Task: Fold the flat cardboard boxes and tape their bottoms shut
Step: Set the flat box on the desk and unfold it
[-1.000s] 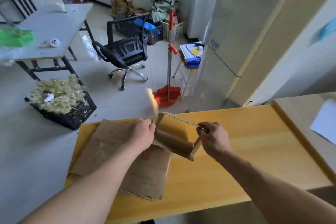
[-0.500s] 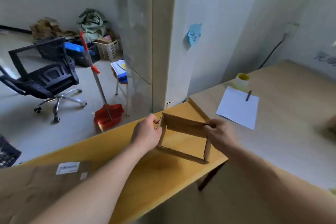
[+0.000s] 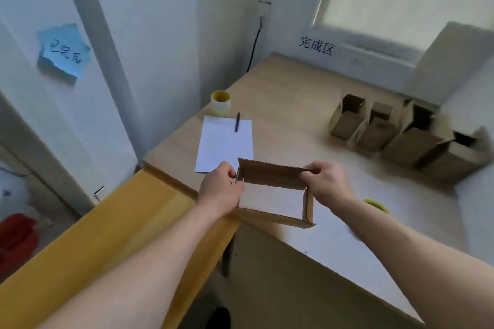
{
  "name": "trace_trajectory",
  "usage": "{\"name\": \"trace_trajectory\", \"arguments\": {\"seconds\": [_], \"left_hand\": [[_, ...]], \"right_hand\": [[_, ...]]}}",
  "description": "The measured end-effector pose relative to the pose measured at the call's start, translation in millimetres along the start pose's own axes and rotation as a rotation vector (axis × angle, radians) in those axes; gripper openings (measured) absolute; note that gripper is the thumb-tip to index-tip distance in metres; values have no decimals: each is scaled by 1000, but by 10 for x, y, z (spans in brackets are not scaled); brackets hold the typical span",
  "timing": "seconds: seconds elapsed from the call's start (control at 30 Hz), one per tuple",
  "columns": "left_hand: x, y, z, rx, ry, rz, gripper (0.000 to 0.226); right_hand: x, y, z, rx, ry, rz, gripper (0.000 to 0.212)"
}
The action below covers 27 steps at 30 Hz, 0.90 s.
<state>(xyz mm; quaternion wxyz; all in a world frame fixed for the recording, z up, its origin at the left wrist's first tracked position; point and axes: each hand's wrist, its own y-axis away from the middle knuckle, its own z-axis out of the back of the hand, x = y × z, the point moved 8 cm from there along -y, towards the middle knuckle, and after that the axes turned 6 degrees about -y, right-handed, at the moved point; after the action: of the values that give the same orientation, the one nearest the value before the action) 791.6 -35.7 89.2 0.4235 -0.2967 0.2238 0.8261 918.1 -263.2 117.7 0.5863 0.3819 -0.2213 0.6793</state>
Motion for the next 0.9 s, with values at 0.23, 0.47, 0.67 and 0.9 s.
{"name": "trace_trajectory", "arguments": {"seconds": [0.23, 0.47, 0.67, 0.9], "left_hand": [[-648, -814, -716, 185, -25, -126, 11], [-888, -1091, -1151, 273, -71, -158, 12], [-1113, -1313, -1332, 281, -94, -108, 17], [-1374, -1362, -1539, 253, -136, -77, 20]], "right_hand": [[-572, -519, 498, -155, 12, -174, 9], [-1001, -772, 598, -192, -27, -274, 9], [-1147, -1148, 689, -168, -65, -266, 11], [-1227, -1539, 901, -96, -52, -214, 9]]}}
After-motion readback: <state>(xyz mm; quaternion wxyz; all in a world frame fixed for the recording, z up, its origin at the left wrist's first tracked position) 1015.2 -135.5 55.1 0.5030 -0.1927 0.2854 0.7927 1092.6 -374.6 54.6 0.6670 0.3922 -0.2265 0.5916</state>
